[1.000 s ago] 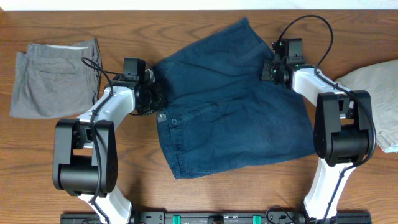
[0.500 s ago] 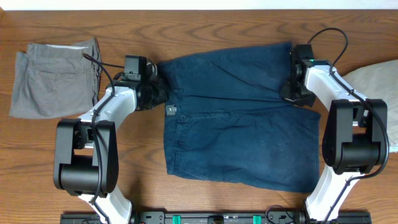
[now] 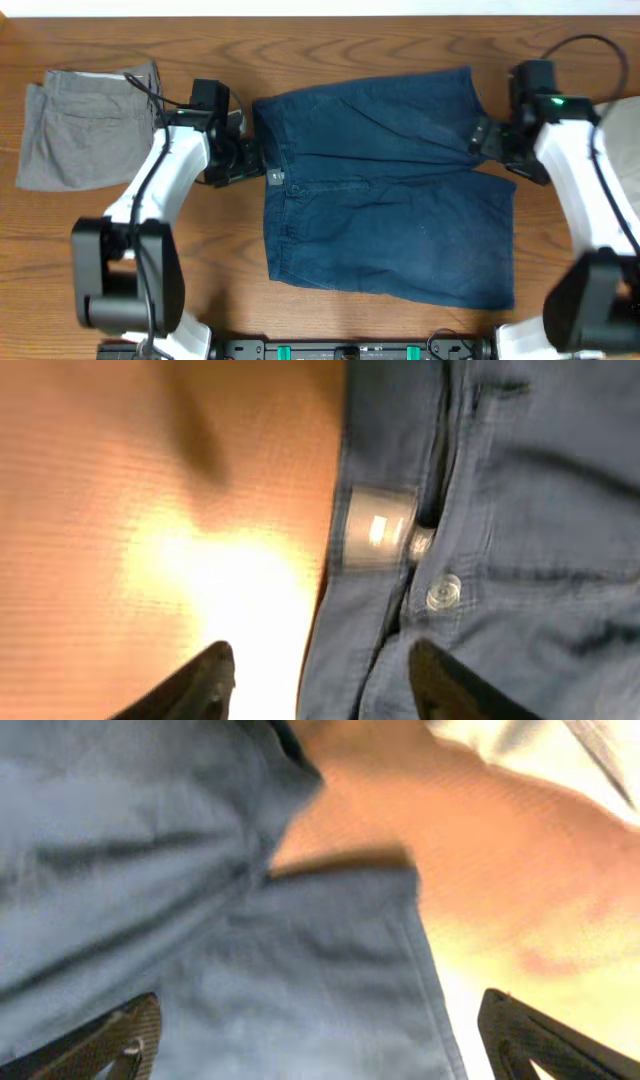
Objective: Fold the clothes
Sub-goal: 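Pull the top corners apart with both grippers to flatten the shorts, then move both grippers to the shorts' bottom hem corners and grasp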
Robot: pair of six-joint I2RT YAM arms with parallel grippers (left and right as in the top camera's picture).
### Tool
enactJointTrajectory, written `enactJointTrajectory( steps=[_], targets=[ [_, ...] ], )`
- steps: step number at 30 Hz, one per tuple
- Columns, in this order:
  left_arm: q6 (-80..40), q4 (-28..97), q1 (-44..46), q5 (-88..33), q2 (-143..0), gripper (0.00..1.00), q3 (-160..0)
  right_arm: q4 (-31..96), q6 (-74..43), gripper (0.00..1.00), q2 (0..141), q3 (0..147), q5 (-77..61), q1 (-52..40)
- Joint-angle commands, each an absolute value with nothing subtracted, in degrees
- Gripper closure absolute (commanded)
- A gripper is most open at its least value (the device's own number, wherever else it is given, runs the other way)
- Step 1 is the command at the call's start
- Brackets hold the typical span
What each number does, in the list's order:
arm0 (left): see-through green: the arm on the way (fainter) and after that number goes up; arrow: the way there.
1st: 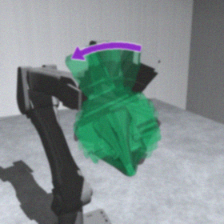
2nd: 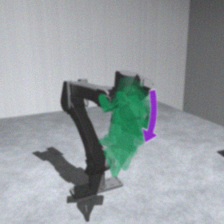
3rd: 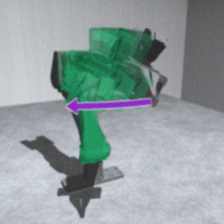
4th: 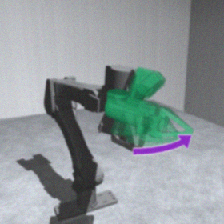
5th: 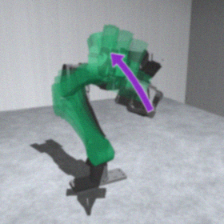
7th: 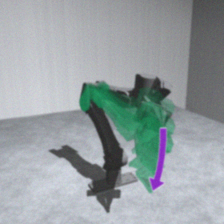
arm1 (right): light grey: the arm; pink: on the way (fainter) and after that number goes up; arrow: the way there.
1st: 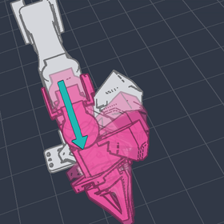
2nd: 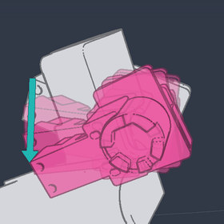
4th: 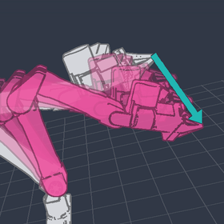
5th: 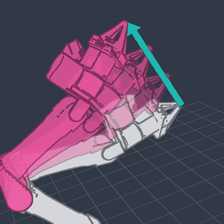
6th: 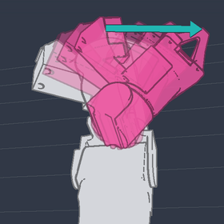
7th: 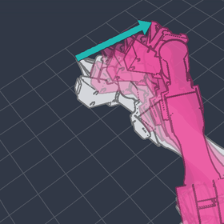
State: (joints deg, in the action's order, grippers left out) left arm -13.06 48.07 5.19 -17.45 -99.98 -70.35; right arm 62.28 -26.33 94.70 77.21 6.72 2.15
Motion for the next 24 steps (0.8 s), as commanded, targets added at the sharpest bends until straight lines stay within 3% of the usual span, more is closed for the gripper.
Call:
enactJointTrajectory(
  steps=[1, 5, 10, 18, 24],
  targets=[
    [-14.1, 53.3, 5.0, -15.3, -96.4, 0.41, -71.6, 67.6, -28.3, 0.01, 92.6, 77.0, 2.5, 3.6],
    [-20.4, 63.0, 5.0, -15.4, -95.5, 0.41, -71.5, 74.2, -35.4, 0.01, 90.1, 74.6, 0.9, 4.4],
    [-24.3, 68.0, 5.0, -15.4, -95.0, 0.41, -67.7, 71.9, -41.4, 0.01, 83.1, 64.7, -4.5, 4.4],
    [-32.8, 58.3, 5.8, -22.1, -87.6, 0.41, -54.5, 66.8, -52.0, 0.03, 71.1, 46.1, -5.9, 4.4],
    [-41.8, 52.1, 11.4, -22.1, -83.4, 0.41, -46.7, 64.6, -56.1, 0.03, 67.7, 38.2, -5.8, 4.4]
  ],
)
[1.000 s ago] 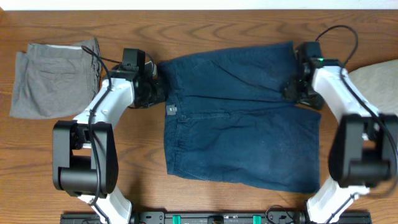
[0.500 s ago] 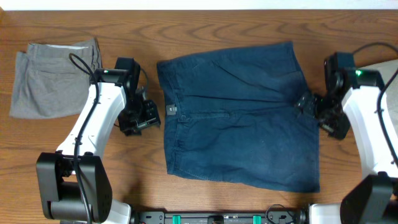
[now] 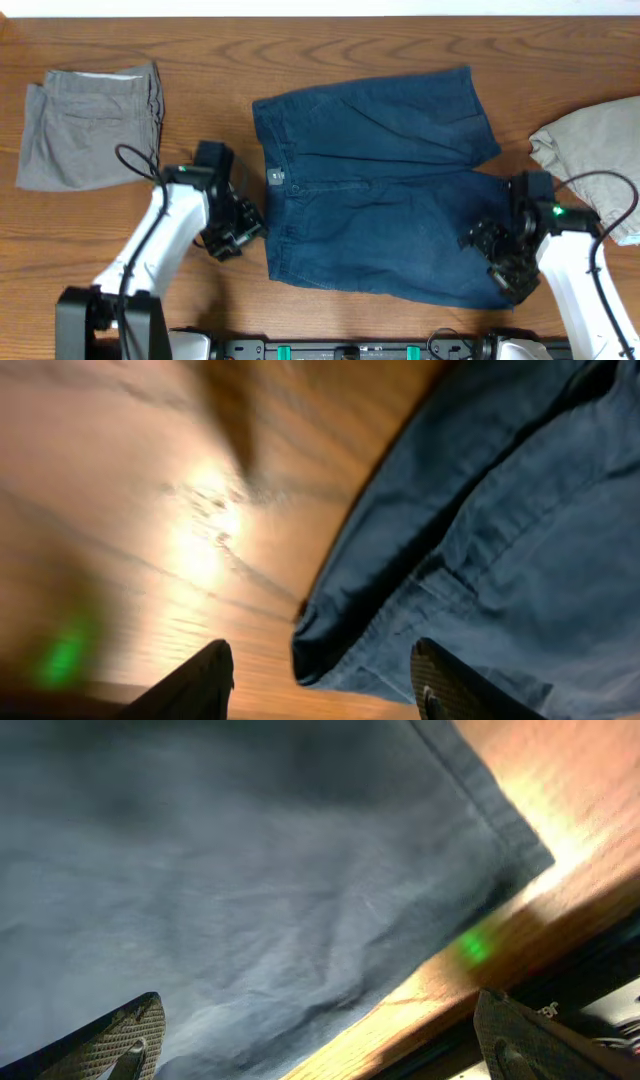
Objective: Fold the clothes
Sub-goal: 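Move both grippers to the shorts' bottom hem corners and grasp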
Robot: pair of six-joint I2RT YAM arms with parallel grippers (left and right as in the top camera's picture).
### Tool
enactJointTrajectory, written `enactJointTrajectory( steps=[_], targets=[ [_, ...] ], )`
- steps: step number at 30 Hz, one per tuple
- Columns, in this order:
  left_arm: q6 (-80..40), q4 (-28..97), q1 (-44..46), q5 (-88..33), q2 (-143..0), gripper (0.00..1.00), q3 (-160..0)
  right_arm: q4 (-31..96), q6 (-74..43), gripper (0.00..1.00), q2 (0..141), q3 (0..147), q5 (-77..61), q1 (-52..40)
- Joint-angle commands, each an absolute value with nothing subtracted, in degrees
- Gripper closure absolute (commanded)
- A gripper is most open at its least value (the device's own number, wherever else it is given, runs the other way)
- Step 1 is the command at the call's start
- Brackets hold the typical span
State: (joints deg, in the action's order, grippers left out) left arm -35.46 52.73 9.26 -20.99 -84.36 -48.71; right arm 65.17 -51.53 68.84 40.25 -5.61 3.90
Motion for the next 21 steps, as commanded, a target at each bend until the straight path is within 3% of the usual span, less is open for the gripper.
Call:
enactJointTrajectory(
  steps=[1, 6, 21],
  targets=[
    [-44.1, 52.2, 12.6, -22.1, -83.4, 0.41, -46.0, 64.4, -57.0, 0.03, 67.7, 37.4, -5.8, 4.4],
    [-55.6, 50.2, 17.8, -24.8, -83.4, 0.42, -42.6, 63.6, -60.4, 0.03, 67.7, 35.1, -5.9, 4.4],
    [-68.3, 45.7, 24.3, -22.1, -83.5, 0.42, -39.1, 63.6, -60.8, 0.04, 67.7, 34.7, -6.1, 4.4]
  ],
)
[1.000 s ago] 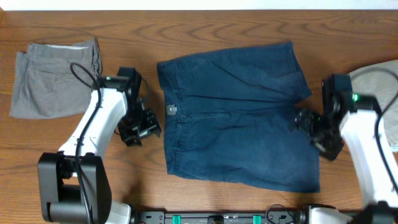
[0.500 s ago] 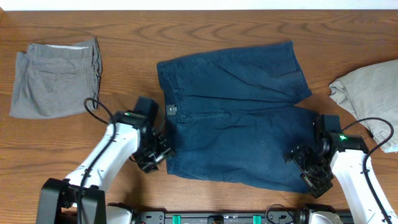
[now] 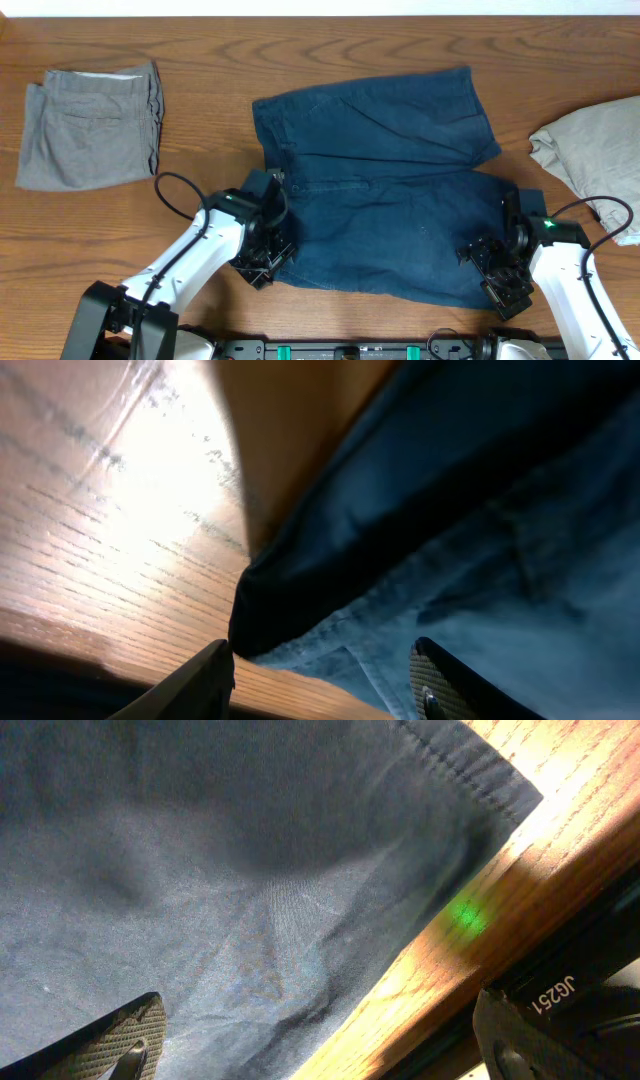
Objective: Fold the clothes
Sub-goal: 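Move both grippers to the shorts' bottom hem corners and grasp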
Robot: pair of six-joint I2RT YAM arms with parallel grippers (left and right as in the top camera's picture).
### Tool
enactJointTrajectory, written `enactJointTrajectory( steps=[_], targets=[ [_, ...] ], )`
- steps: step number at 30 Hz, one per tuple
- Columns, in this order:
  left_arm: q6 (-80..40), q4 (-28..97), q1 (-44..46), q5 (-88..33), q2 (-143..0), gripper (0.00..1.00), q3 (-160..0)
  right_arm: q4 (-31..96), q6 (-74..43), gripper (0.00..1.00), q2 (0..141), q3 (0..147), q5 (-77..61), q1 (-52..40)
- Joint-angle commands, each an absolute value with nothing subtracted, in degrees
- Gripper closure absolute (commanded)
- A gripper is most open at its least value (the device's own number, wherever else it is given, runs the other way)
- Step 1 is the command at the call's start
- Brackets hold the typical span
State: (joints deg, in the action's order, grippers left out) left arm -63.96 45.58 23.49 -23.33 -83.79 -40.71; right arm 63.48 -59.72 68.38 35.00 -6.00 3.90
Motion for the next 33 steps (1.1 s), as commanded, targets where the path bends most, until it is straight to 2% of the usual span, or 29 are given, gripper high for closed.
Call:
enactJointTrajectory(
  steps=[1, 6, 9, 13, 16, 24, 33],
  targets=[
    [-69.0, 45.5, 24.7, -22.1, -83.5, 0.42, -38.6, 63.6, -60.8, 0.04, 67.7, 34.7, -6.1, 4.4],
    [-69.8, 44.7, 25.9, -21.9, -83.5, 0.43, -37.9, 63.6, -60.8, 0.04, 67.7, 34.7, -6.1, 4.4],
    [-69.7, 41.9, 26.0, -18.9, -83.5, 0.52, -37.9, 63.6, -60.8, 0.04, 67.7, 34.7, -6.4, 4.4],
    [-69.7, 39.7, 26.0, -15.4, -83.5, 0.69, -37.9, 64.1, -60.8, 0.04, 67.7, 34.7, -6.5, 4.4],
    [-69.2, 39.7, 26.0, -15.2, -83.5, 0.94, -37.9, 64.5, -60.8, 0.04, 67.7, 34.7, -6.5, 4.4],
    [-64.4, 39.8, 26.0, -23.2, -83.4, 0.94, -38.0, 66.4, -61.1, 0.04, 67.7, 34.7, -8.4, 4.4],
    [-63.9, 40.2, 25.8, -22.8, -83.4, 0.94, -38.0, 66.6, -64.9, 0.04, 67.7, 33.1, -4.0, 4.4]
  ],
)
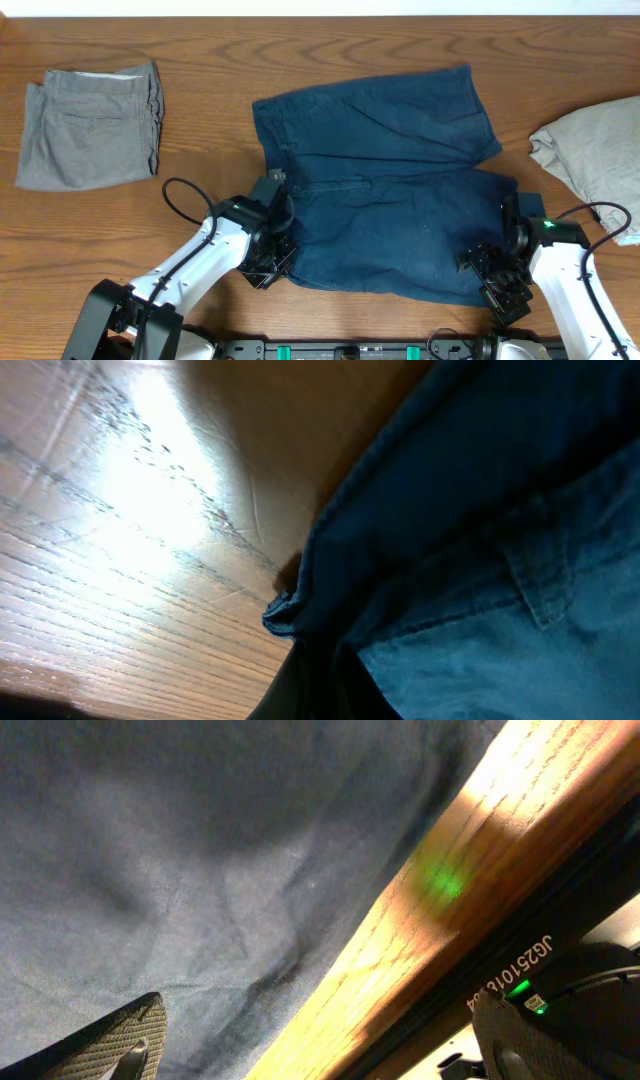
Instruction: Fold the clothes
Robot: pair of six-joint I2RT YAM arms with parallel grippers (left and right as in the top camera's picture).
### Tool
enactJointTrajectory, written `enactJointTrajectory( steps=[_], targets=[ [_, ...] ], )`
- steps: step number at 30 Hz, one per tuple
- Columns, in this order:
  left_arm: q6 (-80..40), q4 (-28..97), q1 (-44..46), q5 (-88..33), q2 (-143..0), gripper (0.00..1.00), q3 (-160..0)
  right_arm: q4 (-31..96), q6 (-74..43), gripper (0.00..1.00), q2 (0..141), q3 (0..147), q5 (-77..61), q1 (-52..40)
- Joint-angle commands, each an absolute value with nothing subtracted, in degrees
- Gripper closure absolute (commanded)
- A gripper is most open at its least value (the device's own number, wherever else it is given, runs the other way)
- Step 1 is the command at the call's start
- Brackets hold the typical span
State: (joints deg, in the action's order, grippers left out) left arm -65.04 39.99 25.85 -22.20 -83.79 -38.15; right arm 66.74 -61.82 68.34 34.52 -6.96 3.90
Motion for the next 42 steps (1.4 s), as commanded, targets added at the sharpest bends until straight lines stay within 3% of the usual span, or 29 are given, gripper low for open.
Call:
enactJointTrajectory(
  steps=[1, 14, 32, 36, 42],
  targets=[
    [-63.9, 40.2, 25.6, -22.7, -83.4, 0.94, -38.0, 66.1, -66.0, 0.05, 67.7, 32.7, -2.8, 4.4],
    [-62.8, 38.1, 23.2, -22.5, -83.5, 0.94, -38.0, 62.5, -70.9, 0.05, 67.7, 32.1, 11.0, 4.4],
    [-62.8, 38.3, 23.2, -22.5, -83.5, 0.94, -38.0, 48.7, -73.3, 0.12, 67.8, 22.0, 14.1, 4.4],
    [-62.8, 38.3, 23.2, -22.5, -83.4, 0.94, -38.0, 45.8, -73.3, 0.28, 67.8, 20.4, 17.4, 4.4],
    [-62.8, 38.3, 23.2, -22.5, -83.5, 0.94, -38.0, 45.1, -73.2, 0.74, 67.8, 19.7, 17.7, 4.4]
  ],
)
